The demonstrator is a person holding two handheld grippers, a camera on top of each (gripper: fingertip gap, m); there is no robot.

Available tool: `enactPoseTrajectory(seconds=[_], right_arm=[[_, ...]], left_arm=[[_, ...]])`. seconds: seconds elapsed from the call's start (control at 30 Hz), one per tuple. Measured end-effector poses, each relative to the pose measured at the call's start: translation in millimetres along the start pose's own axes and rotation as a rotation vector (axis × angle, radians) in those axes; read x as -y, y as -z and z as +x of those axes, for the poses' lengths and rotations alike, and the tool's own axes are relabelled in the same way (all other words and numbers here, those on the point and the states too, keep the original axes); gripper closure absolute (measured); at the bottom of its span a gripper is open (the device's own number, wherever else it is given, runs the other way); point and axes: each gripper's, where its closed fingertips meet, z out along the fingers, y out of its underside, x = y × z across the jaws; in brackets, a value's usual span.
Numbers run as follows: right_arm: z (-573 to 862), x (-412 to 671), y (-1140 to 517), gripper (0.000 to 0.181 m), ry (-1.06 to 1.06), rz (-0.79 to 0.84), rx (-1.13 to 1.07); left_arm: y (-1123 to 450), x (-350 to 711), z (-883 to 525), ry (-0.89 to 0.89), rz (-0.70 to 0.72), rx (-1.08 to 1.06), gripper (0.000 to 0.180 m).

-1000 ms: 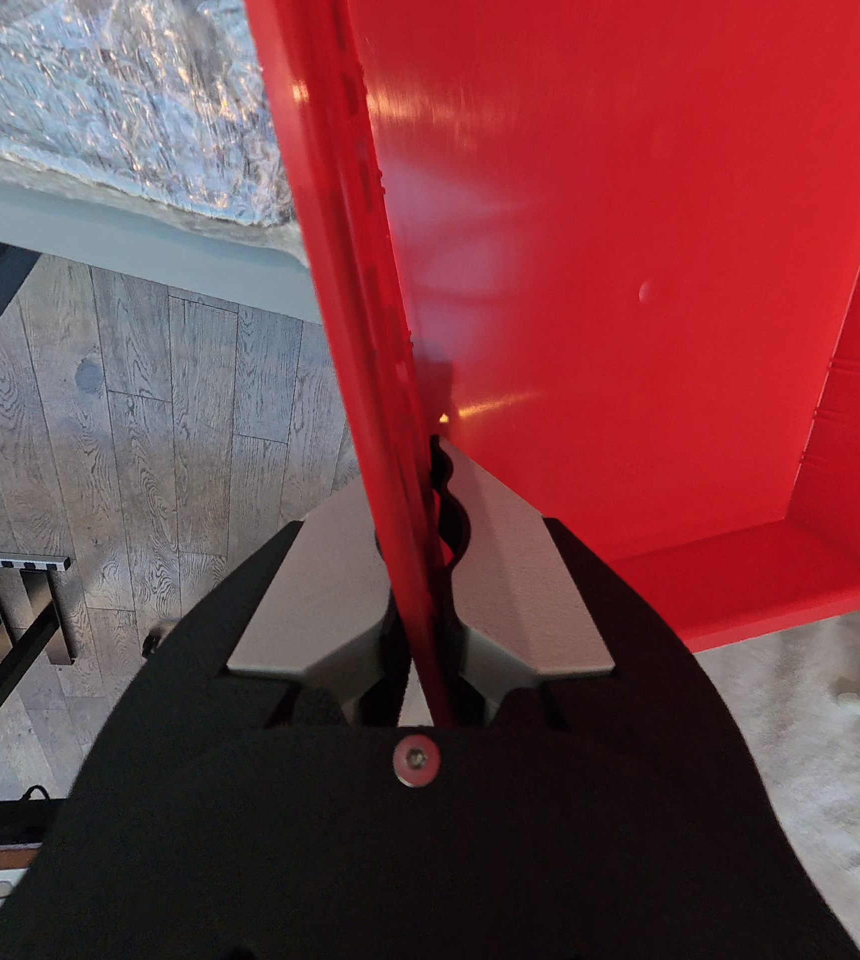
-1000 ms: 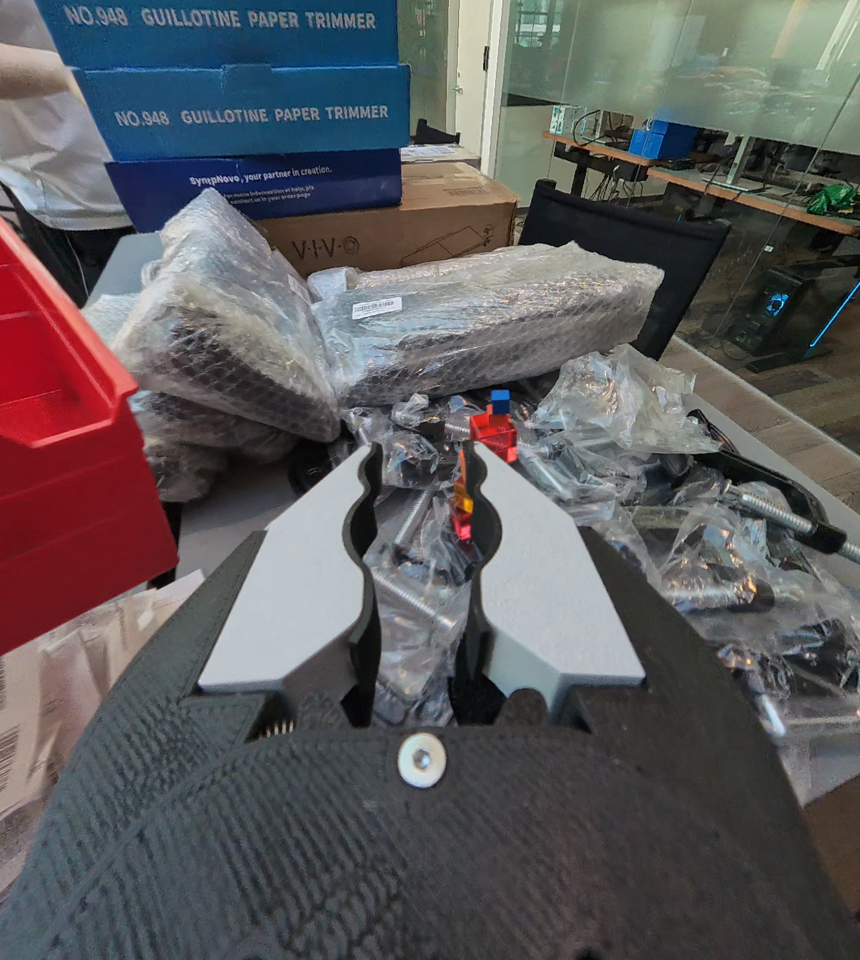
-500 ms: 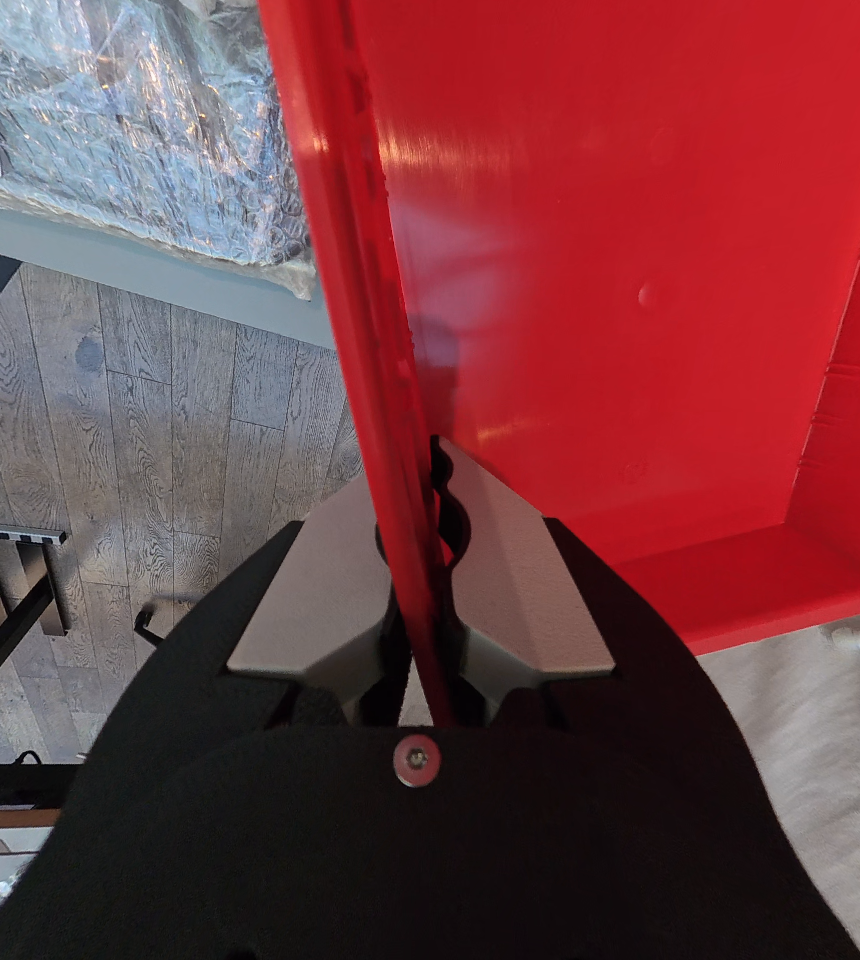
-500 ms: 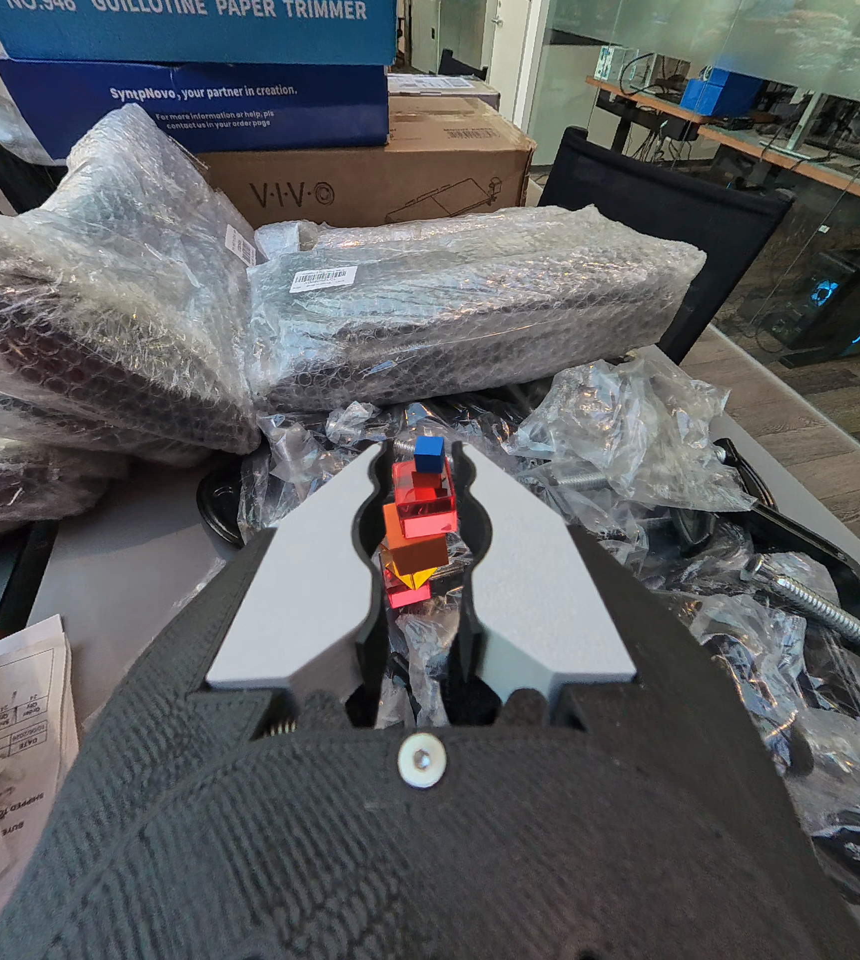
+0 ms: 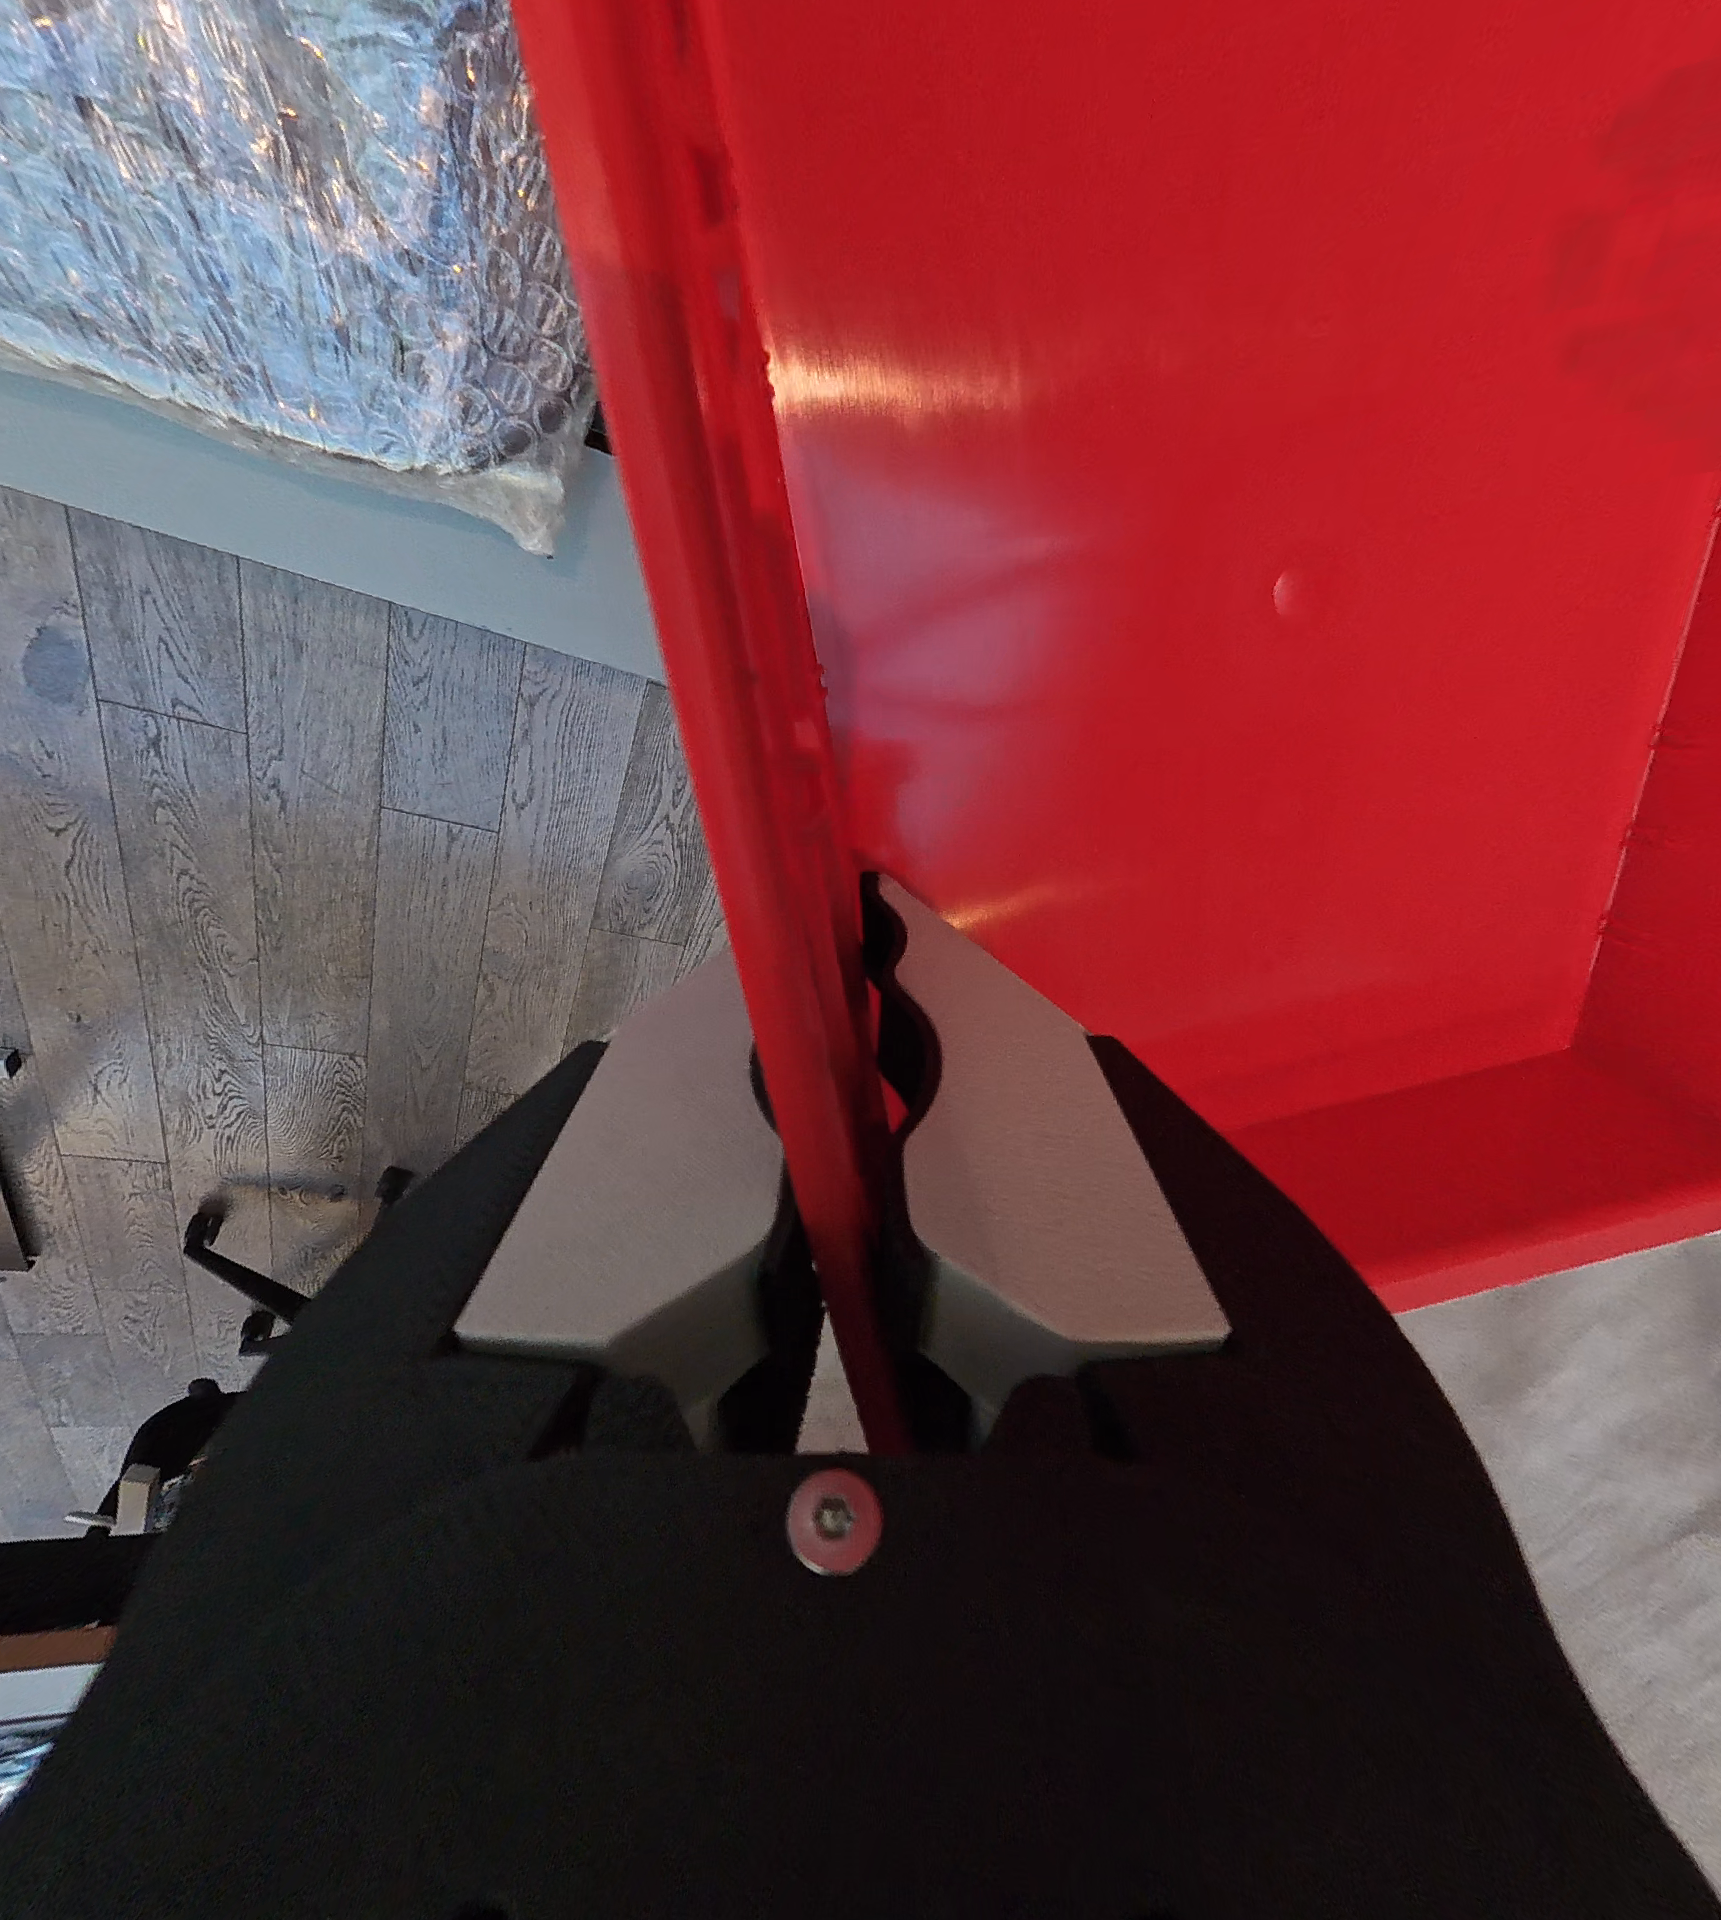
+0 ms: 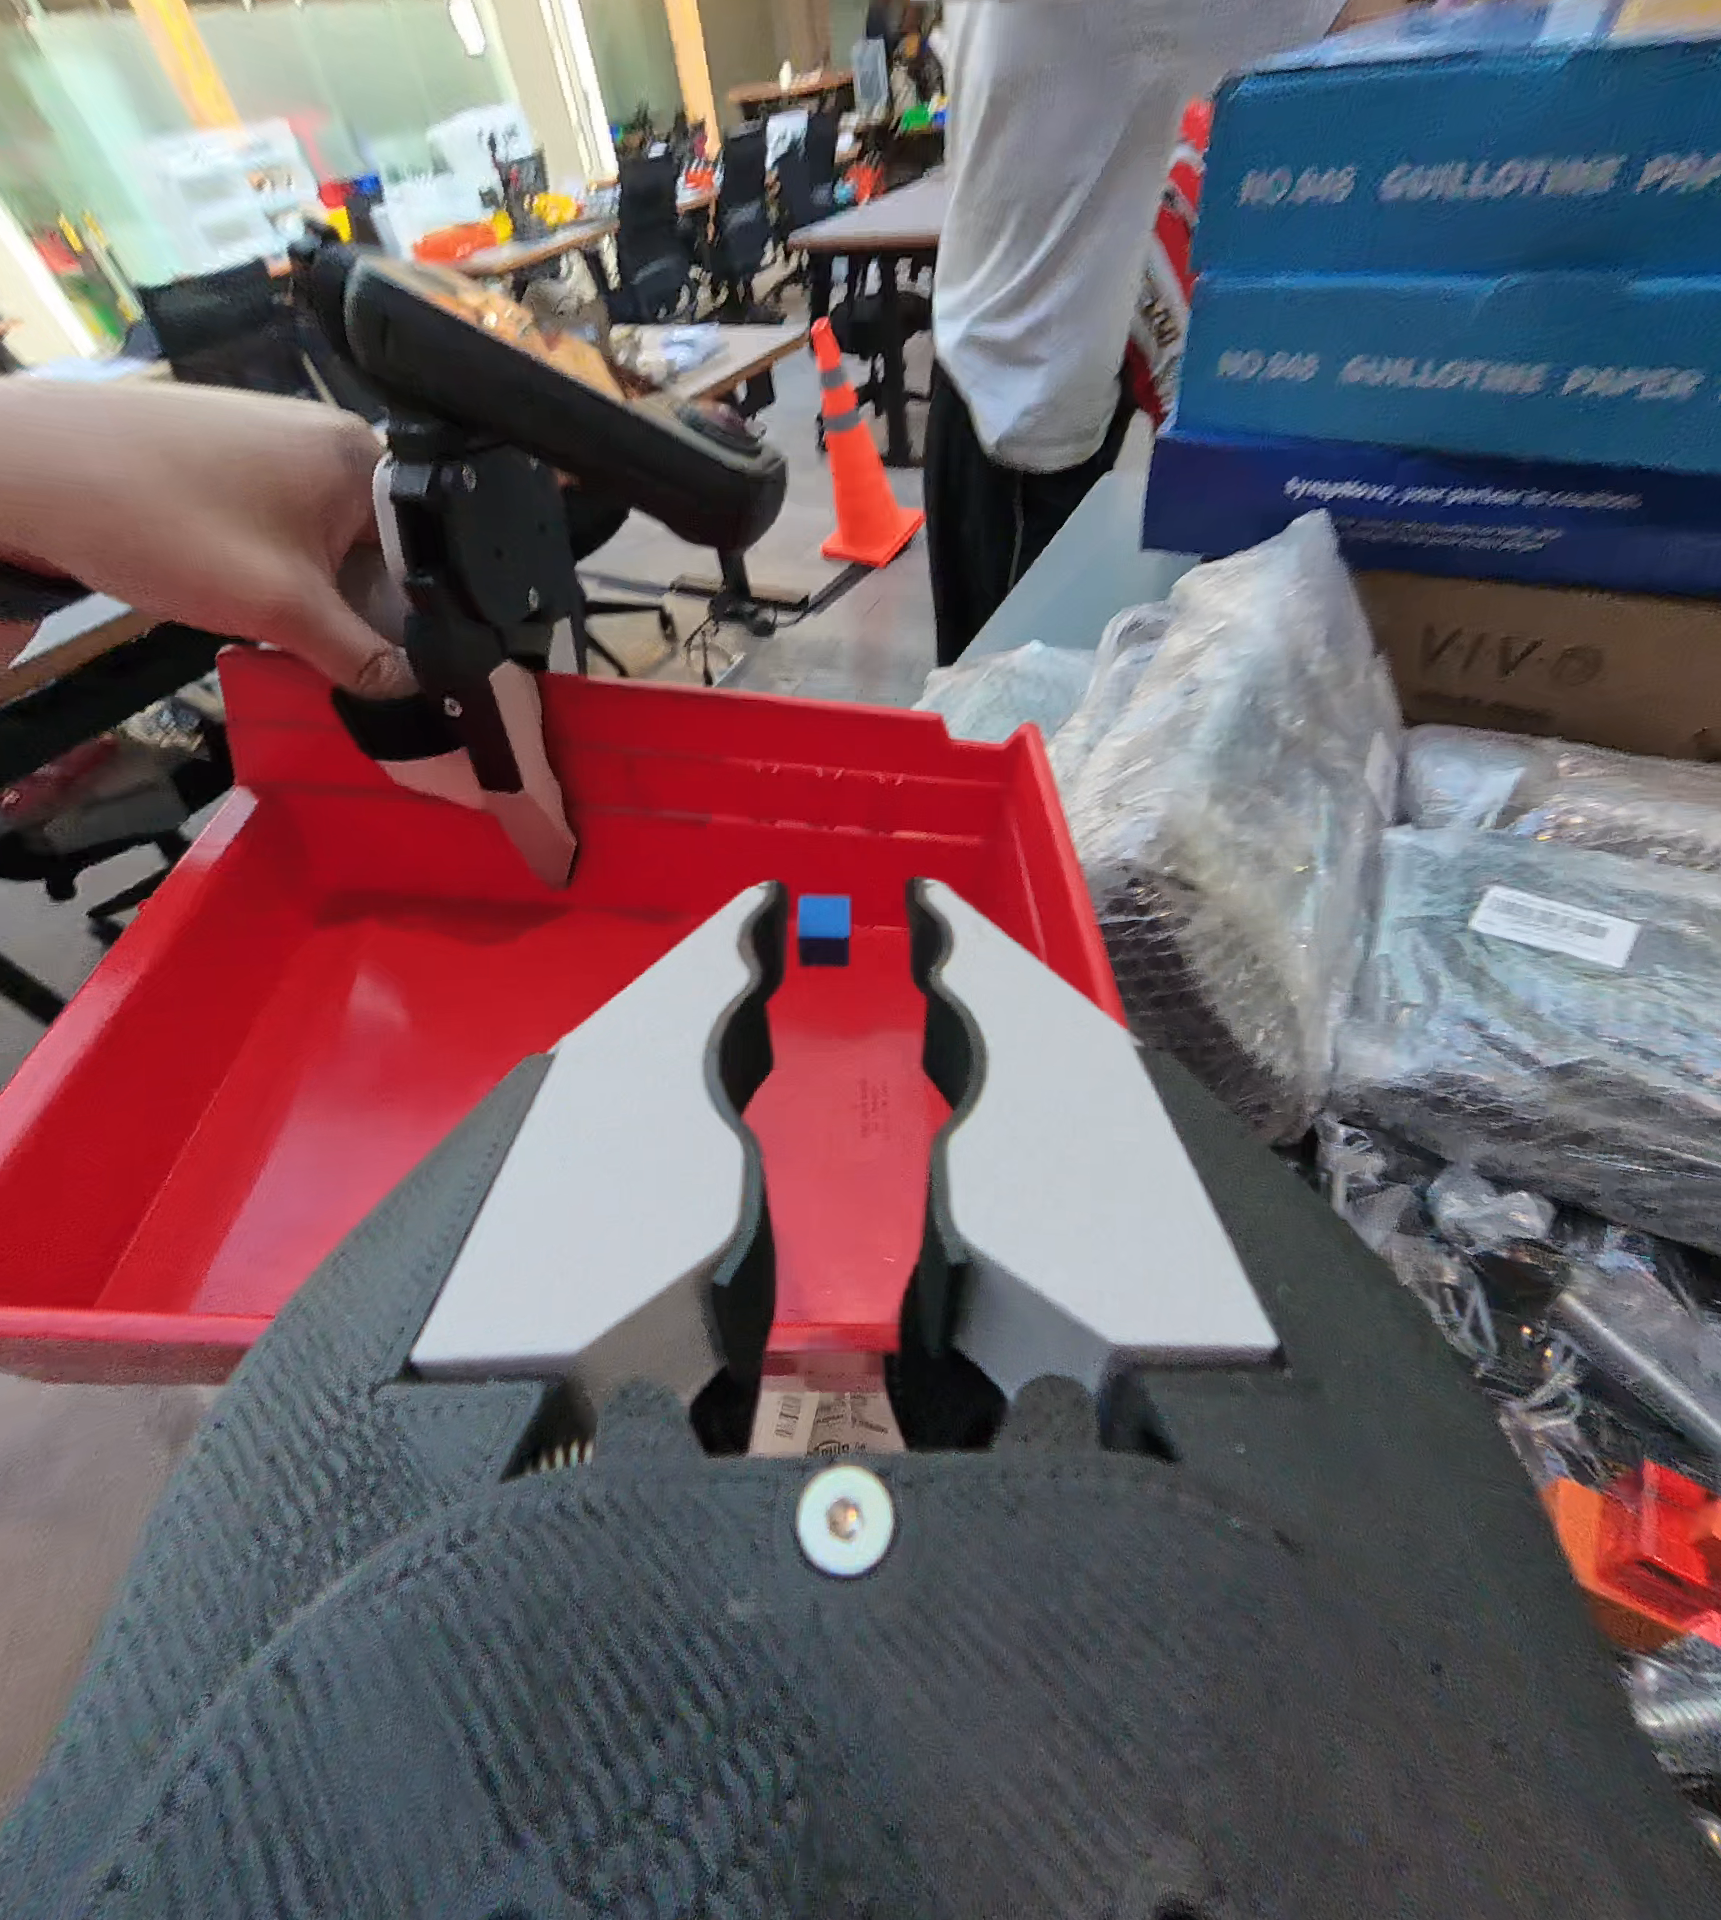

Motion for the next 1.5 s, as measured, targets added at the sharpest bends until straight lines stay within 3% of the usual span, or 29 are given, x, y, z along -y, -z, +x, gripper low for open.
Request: enactPoseTrajectory(seconds=[0.03, 0.13, 0.23, 0.3, 0.33, 0.43, 0.9, 1.0, 1.1, 1.2, 1.23, 1.27, 1.4, 1.5], right_arm=[[-3, -3, -6, 0.147, 0.007, -0.028, 0.019], [6, 1, 5, 0.146, 0.043, 0.035, -0.003], [83, -16, 53, 0.153, 0.012, 0.116, -0.33], [151, -62, 86, 0.152, -0.081, 0.078, -0.603], [168, -87, 89, 0.147, -0.16, 0.047, -0.631], [185, -123, 75, 0.145, -0.276, 0.019, -0.636], [202, -129, 57, 0.172, -0.138, -0.063, -0.708], [160, -82, 56, 0.172, -0.103, 0.069, -0.588], [68, -15, 40, 0.173, -0.051, 0.234, -0.268], [-2, -5, 11, 0.166, -0.038, 0.135, 0.017], [-9, -10, 3, 0.147, -0.035, 0.087, 0.048], [-11, -13, 1, 0.142, -0.018, 0.059, 0.063], [46, -8, 41, 0.151, -0.01, 0.164, -0.129], [149, -64, 86, 0.15, -0.105, 0.063, -0.564]], left_arm=[[0, 2, 0, 0.0, 0.006, 0.0, 0.178], [0, 4, 0, -0.002, 0.033, 0.004, 0.178], [1, 0, -1, 0.014, 0.036, -0.01, 0.178], [3, -3, -4, 0.023, 0.042, -0.005, 0.178], [4, -4, -5, 0.027, 0.045, 0.002, 0.178], [7, -8, -9, 0.037, 0.046, 0.02, 0.178], [5, -6, -7, 0.052, 0.05, 0.024, 0.179], [3, -3, -5, 0.054, 0.042, 0.011, 0.178], [0, -3, -3, 0.051, 0.047, 0.01, 0.178], [-5, -3, 0, 0.045, 0.017, -0.002, 0.178], [-6, -1, 1, 0.039, 0.019, 0.002, 0.178], [-6, 2, 1, 0.032, 0.026, 0.008, 0.178], [-6, 2, 2, 0.031, 0.029, 0.006, 0.178], [-4, -2, 0, 0.041, 0.044, 0.01, 0.178]])
